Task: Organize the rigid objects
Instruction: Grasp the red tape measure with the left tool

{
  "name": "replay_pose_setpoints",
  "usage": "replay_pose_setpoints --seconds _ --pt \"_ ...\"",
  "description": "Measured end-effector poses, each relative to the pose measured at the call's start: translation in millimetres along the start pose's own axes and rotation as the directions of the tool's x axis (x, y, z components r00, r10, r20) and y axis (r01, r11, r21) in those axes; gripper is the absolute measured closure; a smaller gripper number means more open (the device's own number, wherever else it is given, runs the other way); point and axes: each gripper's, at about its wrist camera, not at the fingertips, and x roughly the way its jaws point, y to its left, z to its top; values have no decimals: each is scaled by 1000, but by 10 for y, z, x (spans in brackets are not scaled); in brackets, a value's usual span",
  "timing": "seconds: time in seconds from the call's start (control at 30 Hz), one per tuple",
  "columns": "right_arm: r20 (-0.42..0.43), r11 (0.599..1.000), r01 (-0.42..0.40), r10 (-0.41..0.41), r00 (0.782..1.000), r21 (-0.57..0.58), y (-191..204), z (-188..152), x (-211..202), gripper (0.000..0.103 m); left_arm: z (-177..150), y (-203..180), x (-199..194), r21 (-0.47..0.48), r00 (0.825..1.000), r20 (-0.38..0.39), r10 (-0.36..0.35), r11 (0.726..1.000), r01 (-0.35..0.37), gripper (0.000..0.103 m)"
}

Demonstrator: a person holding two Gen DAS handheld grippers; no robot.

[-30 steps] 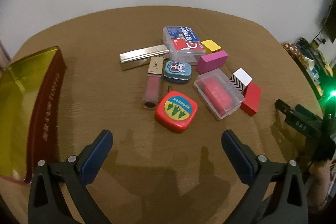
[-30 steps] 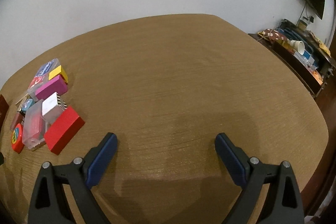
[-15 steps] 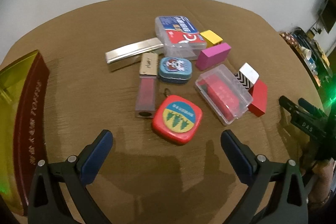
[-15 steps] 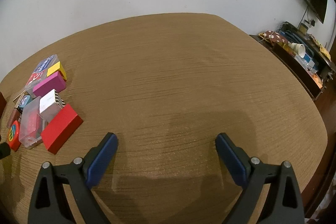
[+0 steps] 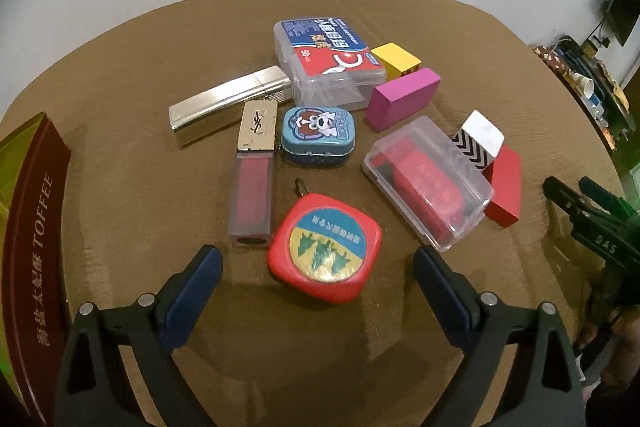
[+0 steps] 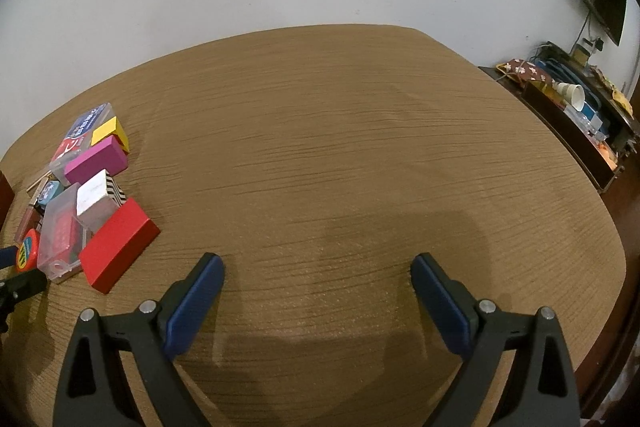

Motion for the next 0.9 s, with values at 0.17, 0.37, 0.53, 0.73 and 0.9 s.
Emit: replay_pose_setpoints --seconds 0.17,0.37,0.53,0.73,0.9 --pt "-4 1000 -2 1 1000 -3 -8 39 37 2 68 -62 54 26 1000 7 18 999 -18 8" --pt "-3 1000 -1 1 1000 -3 -2 51 57 2 90 -119 94 39 999 25 28 999 -29 13" --pt "-5 1000 1 -1 1000 -5 -4 53 57 2 85 -169 69 57 999 44 32 998 -35 40" --pt "-3 1000 1 -2 1000 -5 19 51 71 2 77 -195 89 55 998 61 33 998 -36 42" --pt "-4 1000 2 -2 1000 -6 25 50 80 1 -60 -160 -2 37 997 68 34 999 -36 55"
